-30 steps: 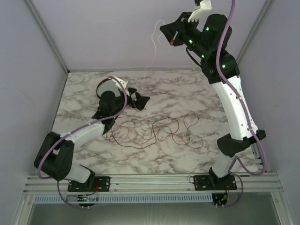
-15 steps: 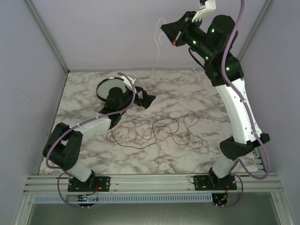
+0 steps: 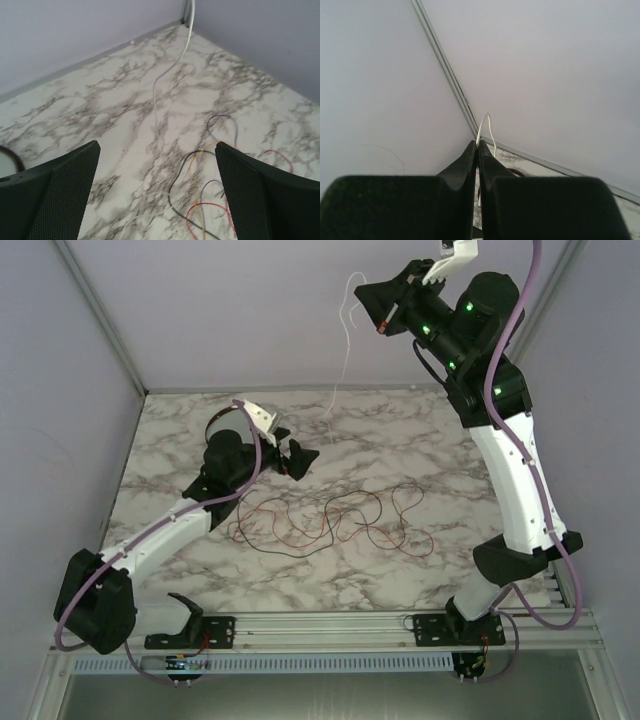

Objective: Zip-tie the wires
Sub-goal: Pick up the cable at the center of the board.

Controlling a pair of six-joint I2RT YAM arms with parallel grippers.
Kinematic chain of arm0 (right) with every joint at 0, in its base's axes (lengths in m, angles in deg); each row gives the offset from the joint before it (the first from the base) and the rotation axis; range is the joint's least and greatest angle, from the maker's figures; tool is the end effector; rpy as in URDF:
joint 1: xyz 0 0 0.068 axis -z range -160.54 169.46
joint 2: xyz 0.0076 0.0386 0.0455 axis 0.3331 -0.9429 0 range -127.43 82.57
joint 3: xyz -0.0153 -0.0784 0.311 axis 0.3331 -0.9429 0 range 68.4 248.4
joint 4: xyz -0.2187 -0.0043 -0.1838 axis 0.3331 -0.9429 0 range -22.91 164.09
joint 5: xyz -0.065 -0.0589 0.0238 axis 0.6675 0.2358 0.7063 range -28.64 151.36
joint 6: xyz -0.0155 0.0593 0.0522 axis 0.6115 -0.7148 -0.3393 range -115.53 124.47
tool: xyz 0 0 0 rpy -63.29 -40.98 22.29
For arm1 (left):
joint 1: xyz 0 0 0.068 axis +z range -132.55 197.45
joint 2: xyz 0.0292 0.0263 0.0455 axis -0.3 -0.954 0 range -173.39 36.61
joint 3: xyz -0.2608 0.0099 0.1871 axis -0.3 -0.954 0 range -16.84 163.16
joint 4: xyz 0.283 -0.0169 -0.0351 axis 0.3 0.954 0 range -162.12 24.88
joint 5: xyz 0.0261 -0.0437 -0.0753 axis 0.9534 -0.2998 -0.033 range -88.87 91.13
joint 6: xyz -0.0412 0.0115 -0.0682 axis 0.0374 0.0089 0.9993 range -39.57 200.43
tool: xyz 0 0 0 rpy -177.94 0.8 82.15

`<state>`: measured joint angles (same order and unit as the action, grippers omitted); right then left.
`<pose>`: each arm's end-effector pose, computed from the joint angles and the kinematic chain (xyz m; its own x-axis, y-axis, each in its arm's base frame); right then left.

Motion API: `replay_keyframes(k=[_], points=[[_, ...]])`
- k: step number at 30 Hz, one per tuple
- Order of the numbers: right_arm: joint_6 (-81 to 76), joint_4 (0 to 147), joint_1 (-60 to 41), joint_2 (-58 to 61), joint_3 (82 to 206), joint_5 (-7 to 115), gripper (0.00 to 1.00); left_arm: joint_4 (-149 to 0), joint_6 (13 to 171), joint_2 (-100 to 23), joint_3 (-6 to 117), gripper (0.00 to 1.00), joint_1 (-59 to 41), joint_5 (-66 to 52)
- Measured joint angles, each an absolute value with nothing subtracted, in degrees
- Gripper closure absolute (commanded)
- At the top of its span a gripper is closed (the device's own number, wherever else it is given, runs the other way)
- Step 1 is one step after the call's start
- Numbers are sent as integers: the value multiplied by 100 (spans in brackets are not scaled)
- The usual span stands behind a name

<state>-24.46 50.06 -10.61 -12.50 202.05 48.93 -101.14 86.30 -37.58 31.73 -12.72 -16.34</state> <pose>0.3036 0.1930 0.6772 -0.1336 0.4684 -0.8734 -0.6911 0.5876 0.4208 0.2875 -0.1914 0.3607 -0.0246 -0.0986 -0.9948 0.7400 0.6673 -0.0844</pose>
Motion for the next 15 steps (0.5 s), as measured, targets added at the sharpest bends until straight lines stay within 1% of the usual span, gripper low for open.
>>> replay_keyframes(k=[5,12,15], points=[[-2446,5008,-1061,-1193,20142,4889,100,-9710,8322,-3963,3191,0,-1272,-1398],[-2446,5052,-1061,-1012,19938,4887,100,-9838,8276,-5048,3202,0,-1272,-1333],[-2446,5076,-1059,-950,19895,4887,100,-9836,8267,-5644,3416,0,-1292,-1346]])
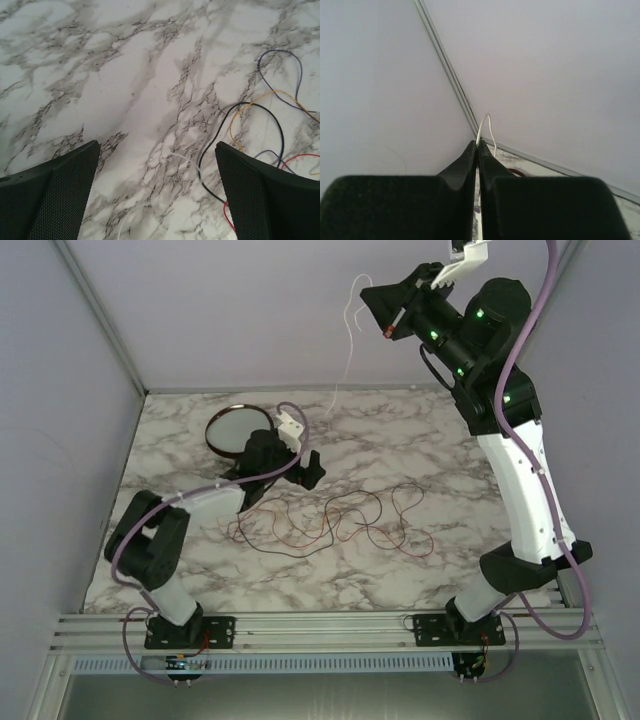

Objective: Zip-tie the wires
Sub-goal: Pick up the cable at the center of the board.

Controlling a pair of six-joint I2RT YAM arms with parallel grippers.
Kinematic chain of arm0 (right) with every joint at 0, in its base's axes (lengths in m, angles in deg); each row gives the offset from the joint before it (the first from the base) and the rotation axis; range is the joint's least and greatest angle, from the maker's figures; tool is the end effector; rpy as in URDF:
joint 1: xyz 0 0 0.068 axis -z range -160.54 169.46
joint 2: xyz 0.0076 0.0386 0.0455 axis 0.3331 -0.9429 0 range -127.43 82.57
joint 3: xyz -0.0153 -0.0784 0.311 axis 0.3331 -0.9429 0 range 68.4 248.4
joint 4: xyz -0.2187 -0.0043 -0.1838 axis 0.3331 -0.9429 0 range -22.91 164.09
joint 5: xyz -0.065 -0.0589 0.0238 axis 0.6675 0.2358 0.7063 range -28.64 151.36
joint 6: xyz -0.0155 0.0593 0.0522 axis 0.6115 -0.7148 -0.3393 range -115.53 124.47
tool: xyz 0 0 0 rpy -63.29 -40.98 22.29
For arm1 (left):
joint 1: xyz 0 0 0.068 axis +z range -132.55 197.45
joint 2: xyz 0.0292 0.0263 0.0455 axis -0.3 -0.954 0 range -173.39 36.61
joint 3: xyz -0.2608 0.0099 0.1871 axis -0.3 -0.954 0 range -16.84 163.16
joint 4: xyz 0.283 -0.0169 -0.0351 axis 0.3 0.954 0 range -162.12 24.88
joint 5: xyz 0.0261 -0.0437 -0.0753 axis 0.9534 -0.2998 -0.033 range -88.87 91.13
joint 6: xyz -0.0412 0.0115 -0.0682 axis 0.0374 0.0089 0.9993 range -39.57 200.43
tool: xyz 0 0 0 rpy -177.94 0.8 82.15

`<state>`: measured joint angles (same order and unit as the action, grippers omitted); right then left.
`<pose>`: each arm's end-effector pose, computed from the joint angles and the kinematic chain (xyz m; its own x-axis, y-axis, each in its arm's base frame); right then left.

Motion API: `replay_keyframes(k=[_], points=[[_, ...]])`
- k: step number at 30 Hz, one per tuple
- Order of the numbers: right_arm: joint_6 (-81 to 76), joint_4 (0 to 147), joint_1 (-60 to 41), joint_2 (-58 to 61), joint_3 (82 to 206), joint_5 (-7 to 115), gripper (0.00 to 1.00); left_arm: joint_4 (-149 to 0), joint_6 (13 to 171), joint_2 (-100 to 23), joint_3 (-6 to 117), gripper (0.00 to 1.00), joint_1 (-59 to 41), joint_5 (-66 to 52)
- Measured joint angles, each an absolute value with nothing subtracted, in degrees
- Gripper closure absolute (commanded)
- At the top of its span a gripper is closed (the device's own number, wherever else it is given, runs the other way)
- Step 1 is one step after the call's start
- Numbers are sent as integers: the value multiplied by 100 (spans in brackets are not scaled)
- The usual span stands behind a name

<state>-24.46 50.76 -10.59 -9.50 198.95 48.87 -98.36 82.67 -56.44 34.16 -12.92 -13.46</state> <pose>0.2894 0.1848 0.6794 -0.1259 0.4727 -0.8722 -0.6954 0.5850 0.4174 0.3482 -0.2245 0.2515 -0.2622 0.1098 -0.9587 0.6888 0.7171 -0.1063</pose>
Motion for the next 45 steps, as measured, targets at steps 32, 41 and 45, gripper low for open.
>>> replay_keyframes(k=[32,41,45], points=[[-2376,5137,-901,-563,19342,5097,100,-9720,8250,-6746,4496,9,-1327,-1073],[-2359,5137,-890,-557,19337,5105,100,-9930,8020,-5799,4177,9,-1283,-1344],[-2359,5137,-890,-557,19337,5105,100,-9882,7913,-5819,3980,9,-1294,-1685]])
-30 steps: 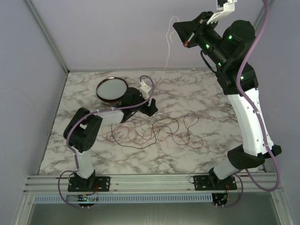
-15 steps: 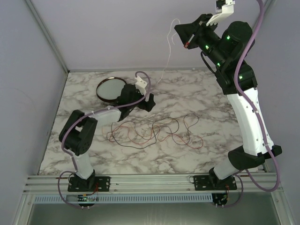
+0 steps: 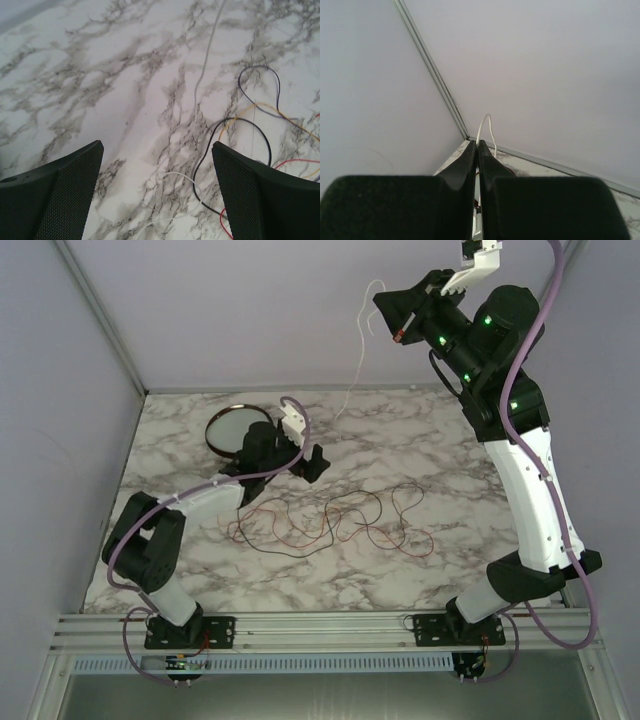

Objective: Zip-tie the wires
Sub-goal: Pick up the cable at the center of the board.

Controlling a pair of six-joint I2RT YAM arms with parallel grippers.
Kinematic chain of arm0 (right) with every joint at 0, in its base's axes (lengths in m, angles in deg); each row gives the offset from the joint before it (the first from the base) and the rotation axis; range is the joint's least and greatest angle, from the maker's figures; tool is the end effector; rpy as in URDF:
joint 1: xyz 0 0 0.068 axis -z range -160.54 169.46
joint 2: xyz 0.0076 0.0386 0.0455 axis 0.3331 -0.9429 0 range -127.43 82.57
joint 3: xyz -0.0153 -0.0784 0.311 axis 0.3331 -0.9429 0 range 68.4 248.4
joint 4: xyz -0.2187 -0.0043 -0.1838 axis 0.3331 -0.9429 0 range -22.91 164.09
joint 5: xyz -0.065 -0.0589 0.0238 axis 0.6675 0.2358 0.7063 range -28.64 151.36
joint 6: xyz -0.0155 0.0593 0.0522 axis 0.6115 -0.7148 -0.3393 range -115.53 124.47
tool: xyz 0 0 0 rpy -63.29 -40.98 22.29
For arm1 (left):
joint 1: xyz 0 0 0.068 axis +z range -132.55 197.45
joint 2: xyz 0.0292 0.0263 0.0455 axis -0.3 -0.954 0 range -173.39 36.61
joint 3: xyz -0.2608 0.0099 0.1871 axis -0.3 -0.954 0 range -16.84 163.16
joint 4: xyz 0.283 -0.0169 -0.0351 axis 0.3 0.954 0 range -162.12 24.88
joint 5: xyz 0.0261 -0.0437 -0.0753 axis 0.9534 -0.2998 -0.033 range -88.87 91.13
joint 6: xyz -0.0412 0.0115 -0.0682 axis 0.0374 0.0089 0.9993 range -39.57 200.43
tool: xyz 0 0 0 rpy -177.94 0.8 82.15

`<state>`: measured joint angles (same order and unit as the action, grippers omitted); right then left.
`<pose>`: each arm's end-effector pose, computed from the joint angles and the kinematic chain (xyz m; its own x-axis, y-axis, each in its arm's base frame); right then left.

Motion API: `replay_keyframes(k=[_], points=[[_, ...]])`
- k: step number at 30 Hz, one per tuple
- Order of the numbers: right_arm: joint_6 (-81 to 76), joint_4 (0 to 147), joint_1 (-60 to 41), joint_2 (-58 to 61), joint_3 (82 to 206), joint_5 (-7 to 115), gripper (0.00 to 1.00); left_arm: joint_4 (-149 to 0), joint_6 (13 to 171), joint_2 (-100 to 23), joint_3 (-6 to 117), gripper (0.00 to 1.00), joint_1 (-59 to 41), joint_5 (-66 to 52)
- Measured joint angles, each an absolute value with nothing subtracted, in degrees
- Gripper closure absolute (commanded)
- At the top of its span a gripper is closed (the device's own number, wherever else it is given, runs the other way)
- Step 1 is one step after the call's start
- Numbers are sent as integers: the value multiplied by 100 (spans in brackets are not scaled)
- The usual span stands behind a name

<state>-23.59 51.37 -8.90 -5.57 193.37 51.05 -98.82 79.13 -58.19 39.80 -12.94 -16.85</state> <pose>0.2834 0.1671 0.6719 -0.1024 0.4706 -0.8764 -0.6480 0.6369 0.4176 0.3631 -0.2379 0.2781 -0.1545 0.1156 -0.9812 0.7460 0.6648 -0.0392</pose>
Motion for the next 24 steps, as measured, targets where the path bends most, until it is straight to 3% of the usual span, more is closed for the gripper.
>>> replay_keyframes(k=[7,13,15,18,24], points=[[-2361,5139,-879,-557,19335,5103,100,-9795,7797,-6182,3938,11,-1333,-1949],[-2363,5137,-869,-548,19324,5103,100,-9642,7719,-6851,4223,22,-1458,-1999],[-2363,5139,-869,-539,19309,5103,100,-9616,7701,-7037,4332,34,-1508,-2004],[-2361,5137,-869,-526,19293,5105,100,-9609,7701,-7218,4443,61,-1552,-2004],[-2363,5142,-866,-428,19189,5134,100,-9594,7649,-7360,4640,96,-1571,-1919]])
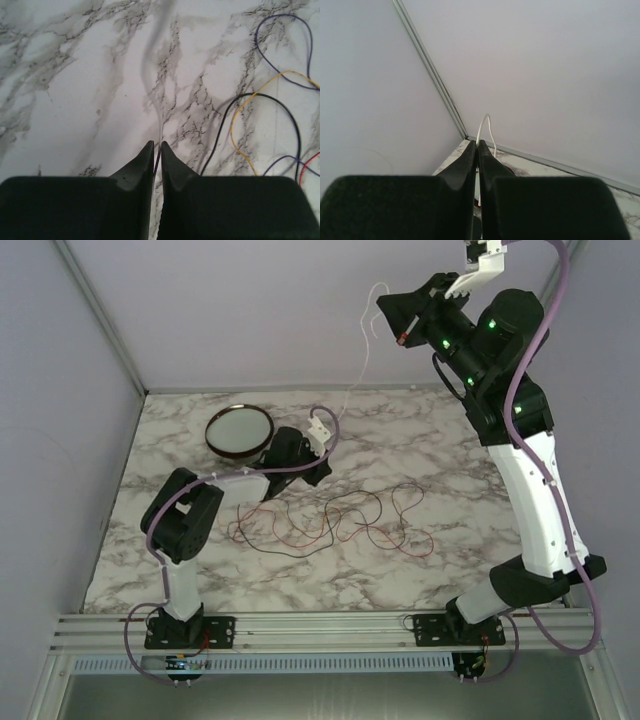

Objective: Zip-tie the wires
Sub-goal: Pick up the cable at the center of the board.

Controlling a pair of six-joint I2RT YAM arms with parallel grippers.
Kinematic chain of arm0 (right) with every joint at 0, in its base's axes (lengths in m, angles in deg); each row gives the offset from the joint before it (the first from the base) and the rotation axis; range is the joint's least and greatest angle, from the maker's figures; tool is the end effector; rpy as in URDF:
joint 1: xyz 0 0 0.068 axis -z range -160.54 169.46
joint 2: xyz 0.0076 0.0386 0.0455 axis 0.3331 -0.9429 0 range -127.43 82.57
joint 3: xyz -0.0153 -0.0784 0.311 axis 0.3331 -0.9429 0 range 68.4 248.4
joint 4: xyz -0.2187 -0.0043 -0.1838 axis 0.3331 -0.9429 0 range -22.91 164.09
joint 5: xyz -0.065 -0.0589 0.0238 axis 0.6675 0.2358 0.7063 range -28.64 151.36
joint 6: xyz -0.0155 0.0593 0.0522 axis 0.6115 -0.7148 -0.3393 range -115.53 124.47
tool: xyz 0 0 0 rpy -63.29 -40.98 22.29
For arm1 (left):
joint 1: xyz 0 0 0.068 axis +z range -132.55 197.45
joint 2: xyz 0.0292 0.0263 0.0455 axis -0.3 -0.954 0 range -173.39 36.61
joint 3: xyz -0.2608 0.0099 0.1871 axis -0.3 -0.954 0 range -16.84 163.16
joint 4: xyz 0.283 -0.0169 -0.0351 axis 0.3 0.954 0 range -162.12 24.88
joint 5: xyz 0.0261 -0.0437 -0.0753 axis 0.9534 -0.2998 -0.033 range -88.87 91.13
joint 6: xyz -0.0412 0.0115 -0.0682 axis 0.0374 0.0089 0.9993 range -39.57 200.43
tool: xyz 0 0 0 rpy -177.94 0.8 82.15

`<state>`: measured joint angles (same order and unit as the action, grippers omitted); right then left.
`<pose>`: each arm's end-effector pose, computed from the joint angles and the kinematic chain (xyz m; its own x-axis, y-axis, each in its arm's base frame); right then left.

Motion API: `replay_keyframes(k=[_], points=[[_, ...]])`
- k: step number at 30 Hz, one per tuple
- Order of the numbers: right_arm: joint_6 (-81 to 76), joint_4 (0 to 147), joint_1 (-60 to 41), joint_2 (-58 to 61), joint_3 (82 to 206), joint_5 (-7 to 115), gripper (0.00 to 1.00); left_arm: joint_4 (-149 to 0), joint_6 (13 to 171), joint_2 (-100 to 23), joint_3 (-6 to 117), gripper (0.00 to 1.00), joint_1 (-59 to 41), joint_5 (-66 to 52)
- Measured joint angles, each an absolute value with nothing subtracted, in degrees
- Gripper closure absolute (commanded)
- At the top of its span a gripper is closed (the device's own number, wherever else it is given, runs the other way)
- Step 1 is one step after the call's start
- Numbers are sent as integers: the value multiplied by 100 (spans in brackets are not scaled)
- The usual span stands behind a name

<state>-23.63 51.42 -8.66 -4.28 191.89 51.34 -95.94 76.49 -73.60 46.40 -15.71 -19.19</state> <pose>0.2788 0.1627 0.6707 -0.1009 0.4719 -0.8759 -0.6410 0.6425 0.4200 0.3927 -0.2856 0.1961 -0.2748 0.2565 -0.9267 0.8011 0.5940 -0.0731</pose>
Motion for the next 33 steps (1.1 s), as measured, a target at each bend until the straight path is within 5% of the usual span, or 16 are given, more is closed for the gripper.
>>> replay_keyframes(k=[25,33], points=[[-2149,5273,-838,438,16183,6303,100,-7600,5579,-6326,4837,100,-1506,818],[-2055,5266,-836,691,16037,6801,100,-7144,5126,-5541,5206,100,-1504,1491]])
